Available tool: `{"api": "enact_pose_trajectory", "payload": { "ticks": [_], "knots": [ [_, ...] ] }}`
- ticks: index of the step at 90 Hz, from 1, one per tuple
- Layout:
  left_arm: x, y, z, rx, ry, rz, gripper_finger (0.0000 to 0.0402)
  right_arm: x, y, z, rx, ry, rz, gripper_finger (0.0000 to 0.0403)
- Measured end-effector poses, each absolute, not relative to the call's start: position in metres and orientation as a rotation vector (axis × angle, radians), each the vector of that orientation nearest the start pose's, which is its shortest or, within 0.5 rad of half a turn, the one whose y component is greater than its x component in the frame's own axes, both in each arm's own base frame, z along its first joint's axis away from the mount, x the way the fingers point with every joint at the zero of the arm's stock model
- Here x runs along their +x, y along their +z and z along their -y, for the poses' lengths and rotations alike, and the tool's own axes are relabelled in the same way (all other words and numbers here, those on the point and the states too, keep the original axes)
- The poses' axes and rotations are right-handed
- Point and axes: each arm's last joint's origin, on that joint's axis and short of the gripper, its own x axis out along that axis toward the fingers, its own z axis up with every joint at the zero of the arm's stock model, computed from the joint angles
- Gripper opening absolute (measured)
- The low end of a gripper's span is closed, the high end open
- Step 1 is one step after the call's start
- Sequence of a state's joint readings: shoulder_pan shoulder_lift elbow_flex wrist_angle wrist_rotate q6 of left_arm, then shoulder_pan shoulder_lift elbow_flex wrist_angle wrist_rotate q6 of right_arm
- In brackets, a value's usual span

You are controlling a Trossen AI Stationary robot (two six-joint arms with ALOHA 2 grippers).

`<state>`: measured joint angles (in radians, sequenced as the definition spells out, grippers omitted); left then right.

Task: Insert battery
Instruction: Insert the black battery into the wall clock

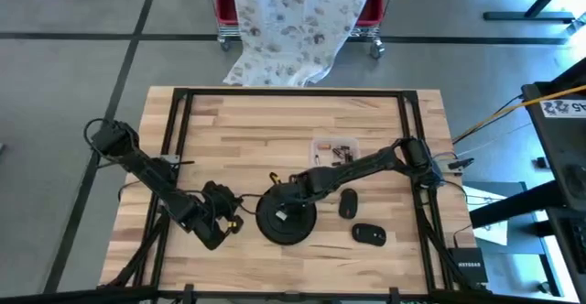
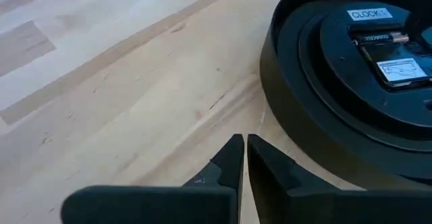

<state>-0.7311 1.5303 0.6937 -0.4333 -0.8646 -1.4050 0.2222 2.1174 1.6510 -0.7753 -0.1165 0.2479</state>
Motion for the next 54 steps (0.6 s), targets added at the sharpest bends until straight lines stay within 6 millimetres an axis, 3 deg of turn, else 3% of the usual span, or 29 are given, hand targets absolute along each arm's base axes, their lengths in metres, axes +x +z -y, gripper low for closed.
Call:
{"api": "enact_pose_trajectory", "payload": {
  "ticks": [54],
  "knots": [
    [0.196,0.143,0.146,-0.408,0.640,-0.583,0.0003,0.426,0.155,-0.100,0.179,0.112,-1.324,0.0000]
  ]
}}
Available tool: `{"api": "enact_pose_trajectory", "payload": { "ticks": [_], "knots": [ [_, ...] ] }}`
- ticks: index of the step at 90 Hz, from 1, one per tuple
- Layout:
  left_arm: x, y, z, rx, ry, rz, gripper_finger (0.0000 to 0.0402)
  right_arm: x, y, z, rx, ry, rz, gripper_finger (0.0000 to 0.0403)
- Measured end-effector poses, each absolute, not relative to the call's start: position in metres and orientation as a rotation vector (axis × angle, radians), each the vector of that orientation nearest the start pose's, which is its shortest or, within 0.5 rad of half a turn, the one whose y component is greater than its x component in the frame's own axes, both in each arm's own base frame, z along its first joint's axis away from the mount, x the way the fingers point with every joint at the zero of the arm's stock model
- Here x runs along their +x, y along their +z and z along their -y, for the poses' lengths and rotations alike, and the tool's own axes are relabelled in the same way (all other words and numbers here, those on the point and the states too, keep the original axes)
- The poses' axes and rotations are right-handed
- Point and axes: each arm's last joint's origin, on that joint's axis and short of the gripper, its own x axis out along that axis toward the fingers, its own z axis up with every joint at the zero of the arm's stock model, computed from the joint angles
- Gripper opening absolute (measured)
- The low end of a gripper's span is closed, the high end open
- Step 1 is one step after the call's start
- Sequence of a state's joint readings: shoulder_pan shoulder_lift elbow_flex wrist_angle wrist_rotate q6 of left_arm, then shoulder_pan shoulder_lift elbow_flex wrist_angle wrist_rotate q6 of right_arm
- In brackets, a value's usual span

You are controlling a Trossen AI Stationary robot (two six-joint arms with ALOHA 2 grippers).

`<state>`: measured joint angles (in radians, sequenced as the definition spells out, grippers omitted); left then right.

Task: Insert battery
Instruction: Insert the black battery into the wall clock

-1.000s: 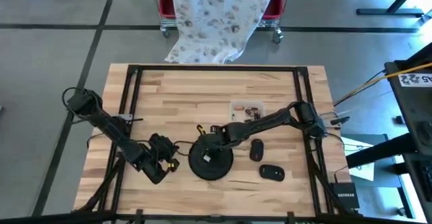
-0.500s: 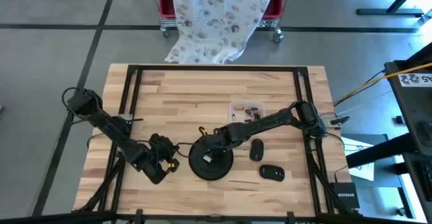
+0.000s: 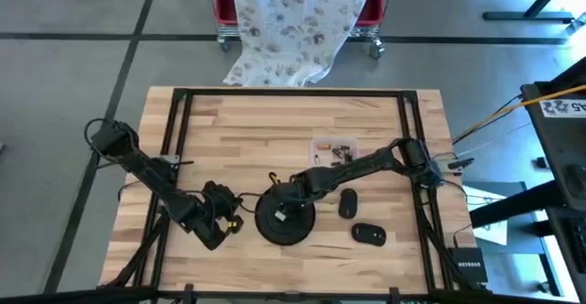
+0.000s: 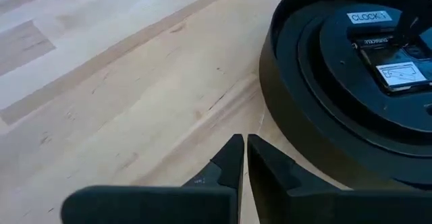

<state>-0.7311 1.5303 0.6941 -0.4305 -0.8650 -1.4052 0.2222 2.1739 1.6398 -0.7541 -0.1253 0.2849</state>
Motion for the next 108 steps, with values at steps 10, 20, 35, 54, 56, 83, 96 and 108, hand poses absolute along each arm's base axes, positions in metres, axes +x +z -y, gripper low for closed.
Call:
{"api": "enact_pose_trajectory", "payload": {
  "ticks": [10,20,35,54,56,83,96,108],
  "knots": [
    [0.196,0.143,0.147,-0.409,0.640,-0.582,0.0003,0.427,0.150,-0.100,0.179,0.108,-1.337,0.0000],
    [0.196,0.143,0.147,-0.409,0.640,-0.583,0.0003,0.425,0.145,-0.100,0.180,0.108,-1.337,0.0000],
    [0.196,0.143,0.147,-0.409,0.640,-0.583,0.0003,0.426,0.152,-0.100,0.178,0.111,-1.331,0.0000],
    [0.196,0.143,0.146,-0.409,0.640,-0.583,0.0003,0.429,0.174,-0.104,0.147,0.127,-1.289,0.0000],
    [0.196,0.143,0.146,-0.409,0.640,-0.583,0.0003,0.429,0.175,-0.104,0.147,0.126,-1.290,0.0000],
    [0.196,0.143,0.146,-0.406,0.641,-0.585,0.0003,0.427,0.172,-0.104,0.157,0.145,-1.321,0.0000],
    [0.196,0.143,0.146,-0.405,0.642,-0.585,0.0003,0.426,0.171,-0.104,0.156,0.148,-1.320,0.0000],
    [0.196,0.143,0.146,-0.405,0.642,-0.585,0.0003,0.427,0.168,-0.104,0.155,0.147,-1.326,0.0000]
  ]
}}
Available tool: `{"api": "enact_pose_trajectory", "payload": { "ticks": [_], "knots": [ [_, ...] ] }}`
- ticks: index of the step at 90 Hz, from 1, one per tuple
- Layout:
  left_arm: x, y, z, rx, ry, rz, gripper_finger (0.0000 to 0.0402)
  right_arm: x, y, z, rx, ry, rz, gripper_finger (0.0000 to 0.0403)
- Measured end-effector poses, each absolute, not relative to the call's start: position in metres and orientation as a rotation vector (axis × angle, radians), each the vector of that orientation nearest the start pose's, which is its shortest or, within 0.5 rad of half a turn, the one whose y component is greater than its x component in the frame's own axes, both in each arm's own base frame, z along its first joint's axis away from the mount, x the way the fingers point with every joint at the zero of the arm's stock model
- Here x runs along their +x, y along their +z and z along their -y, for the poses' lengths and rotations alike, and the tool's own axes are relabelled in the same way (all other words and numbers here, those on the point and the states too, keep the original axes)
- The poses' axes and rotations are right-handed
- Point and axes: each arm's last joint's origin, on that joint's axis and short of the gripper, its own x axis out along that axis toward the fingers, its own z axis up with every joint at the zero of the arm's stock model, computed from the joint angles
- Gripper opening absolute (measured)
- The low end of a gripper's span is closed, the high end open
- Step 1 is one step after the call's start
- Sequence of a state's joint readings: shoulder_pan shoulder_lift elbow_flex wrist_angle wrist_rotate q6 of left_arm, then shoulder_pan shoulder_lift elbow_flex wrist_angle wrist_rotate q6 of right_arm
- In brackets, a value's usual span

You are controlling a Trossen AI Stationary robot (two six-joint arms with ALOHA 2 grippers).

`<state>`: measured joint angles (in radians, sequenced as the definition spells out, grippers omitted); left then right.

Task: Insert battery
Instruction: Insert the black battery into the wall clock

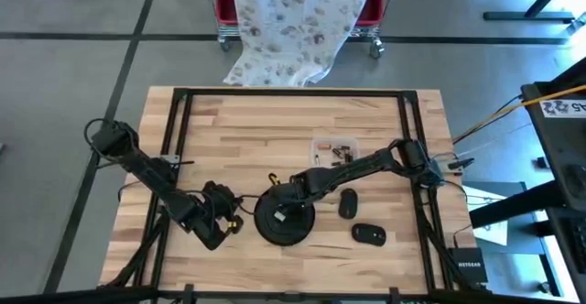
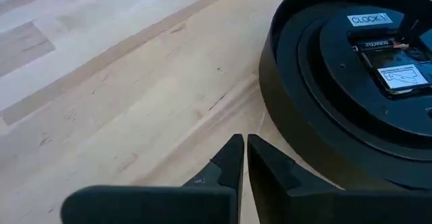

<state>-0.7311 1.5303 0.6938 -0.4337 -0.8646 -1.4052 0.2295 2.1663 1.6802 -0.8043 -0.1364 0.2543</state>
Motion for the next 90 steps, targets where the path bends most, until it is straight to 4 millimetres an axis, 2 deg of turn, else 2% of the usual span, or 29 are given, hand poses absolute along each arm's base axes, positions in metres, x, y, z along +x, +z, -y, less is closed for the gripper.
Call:
{"api": "enact_pose_trajectory", "payload": {
  "ticks": [18,45,70,90],
  "knots": [
    [0.196,0.143,0.146,-0.406,0.641,-0.585,0.0003,0.429,0.154,-0.104,0.150,0.138,-1.363,0.0000],
    [0.196,0.143,0.146,-0.406,0.641,-0.585,0.0003,0.429,0.153,-0.104,0.129,0.125,-1.358,0.0000],
    [0.196,0.143,0.146,-0.406,0.641,-0.585,0.0003,0.423,0.139,-0.102,0.147,0.126,-1.349,0.0000],
    [0.196,0.143,0.146,-0.406,0.641,-0.585,0.0003,0.422,0.138,-0.102,0.151,0.123,-1.342,0.0000]
  ]
}}
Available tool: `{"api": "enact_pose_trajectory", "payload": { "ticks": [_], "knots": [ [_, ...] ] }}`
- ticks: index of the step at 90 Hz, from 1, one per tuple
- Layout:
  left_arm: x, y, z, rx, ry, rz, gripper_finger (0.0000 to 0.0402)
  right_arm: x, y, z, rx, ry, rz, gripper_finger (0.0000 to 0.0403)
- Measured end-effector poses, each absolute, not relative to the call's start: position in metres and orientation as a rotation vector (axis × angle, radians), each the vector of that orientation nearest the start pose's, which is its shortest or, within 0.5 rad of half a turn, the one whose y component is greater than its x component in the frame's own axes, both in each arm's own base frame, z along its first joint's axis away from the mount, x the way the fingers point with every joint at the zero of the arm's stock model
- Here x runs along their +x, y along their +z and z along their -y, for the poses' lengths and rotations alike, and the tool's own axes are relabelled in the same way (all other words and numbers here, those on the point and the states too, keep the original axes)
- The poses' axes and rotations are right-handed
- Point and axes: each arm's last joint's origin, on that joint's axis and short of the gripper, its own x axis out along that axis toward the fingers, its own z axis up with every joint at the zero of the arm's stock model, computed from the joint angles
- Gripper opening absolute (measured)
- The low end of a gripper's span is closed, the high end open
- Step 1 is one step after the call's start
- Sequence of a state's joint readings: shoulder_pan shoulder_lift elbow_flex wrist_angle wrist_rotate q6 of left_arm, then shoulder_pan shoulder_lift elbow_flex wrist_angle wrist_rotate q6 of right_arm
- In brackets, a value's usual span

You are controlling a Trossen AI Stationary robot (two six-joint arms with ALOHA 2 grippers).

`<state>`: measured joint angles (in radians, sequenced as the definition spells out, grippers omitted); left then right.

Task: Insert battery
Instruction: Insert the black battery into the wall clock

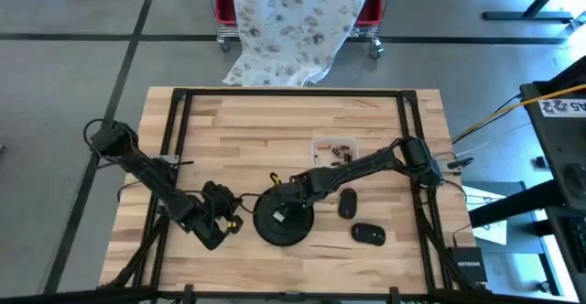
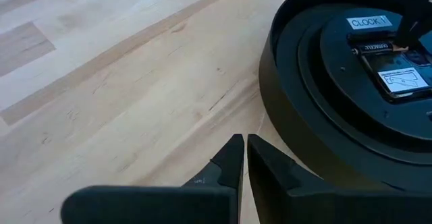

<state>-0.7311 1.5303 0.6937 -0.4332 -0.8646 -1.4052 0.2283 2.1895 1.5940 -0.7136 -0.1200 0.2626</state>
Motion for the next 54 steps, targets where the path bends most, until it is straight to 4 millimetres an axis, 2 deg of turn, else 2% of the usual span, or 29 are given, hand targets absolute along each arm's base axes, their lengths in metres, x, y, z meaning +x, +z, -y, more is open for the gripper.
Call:
{"api": "enact_pose_trajectory", "payload": {
  "ticks": [38,47,54],
  "knots": [
    [0.196,0.143,0.146,-0.406,0.642,-0.585,0.0003,0.422,0.137,-0.101,0.142,0.079,-1.332,0.0000],
    [0.196,0.143,0.146,-0.406,0.642,-0.585,0.0003,0.421,0.145,-0.104,0.132,0.085,-1.313,0.0000],
    [0.196,0.143,0.146,-0.406,0.642,-0.585,0.0003,0.419,0.160,-0.109,0.087,0.086,-1.268,0.0000]
  ]
}}
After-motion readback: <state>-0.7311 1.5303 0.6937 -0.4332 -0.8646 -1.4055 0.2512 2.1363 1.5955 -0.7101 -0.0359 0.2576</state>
